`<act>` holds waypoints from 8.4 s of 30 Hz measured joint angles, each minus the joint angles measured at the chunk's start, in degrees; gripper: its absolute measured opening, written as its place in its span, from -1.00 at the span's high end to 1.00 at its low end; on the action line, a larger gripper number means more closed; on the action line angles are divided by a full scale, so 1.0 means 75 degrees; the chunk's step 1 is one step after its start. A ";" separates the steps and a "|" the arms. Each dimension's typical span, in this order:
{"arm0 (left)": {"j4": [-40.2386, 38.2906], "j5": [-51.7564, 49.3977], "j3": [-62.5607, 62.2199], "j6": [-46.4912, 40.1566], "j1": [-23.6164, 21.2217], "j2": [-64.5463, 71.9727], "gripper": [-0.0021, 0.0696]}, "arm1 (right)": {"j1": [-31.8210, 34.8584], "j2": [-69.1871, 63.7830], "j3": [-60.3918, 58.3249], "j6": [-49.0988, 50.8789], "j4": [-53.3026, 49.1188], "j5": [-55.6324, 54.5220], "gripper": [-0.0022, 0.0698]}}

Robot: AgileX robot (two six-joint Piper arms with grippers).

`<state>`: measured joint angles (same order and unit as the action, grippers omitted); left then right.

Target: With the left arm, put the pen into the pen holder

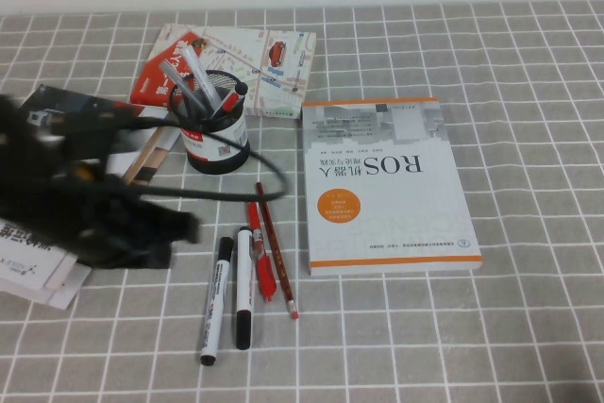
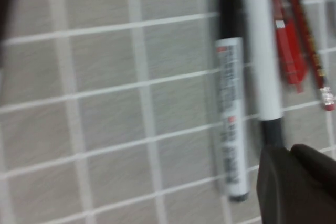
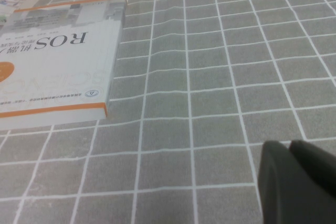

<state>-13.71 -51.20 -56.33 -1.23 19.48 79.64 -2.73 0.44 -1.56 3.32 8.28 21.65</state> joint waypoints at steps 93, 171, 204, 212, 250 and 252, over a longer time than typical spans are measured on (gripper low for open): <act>0.1371 0.7863 0.1844 -0.0045 0.1052 -0.0615 0.63 | 0.0000 0.0000 0.0000 0.0000 0.0000 0.0000 0.98; 0.1828 1.2625 0.0415 0.0246 -0.0058 0.3510 0.07 | 0.0000 0.0000 0.0000 0.0000 0.0000 0.0000 0.98; 0.2319 0.8944 0.3910 0.0623 -0.0058 -0.3891 0.94 | 0.0000 0.0000 0.0000 0.0000 0.0000 0.0000 0.98; 0.2319 0.8442 0.5630 0.1282 -0.0058 -0.6851 0.94 | 0.0000 0.0000 0.0000 0.0000 0.0000 0.0000 0.98; 0.1383 0.5898 0.7692 0.0476 -0.1822 -1.0590 0.94 | 0.0000 0.0000 0.0000 0.0000 0.0000 0.0000 0.98; 0.1367 0.5663 0.7692 0.0371 -0.1970 -1.0666 0.94 | 0.0000 0.0000 0.0000 0.0000 0.0000 0.0000 0.98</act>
<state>-3.46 -8.73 1.36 1.56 4.70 -0.36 -2.73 0.44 -1.56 3.32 8.28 21.65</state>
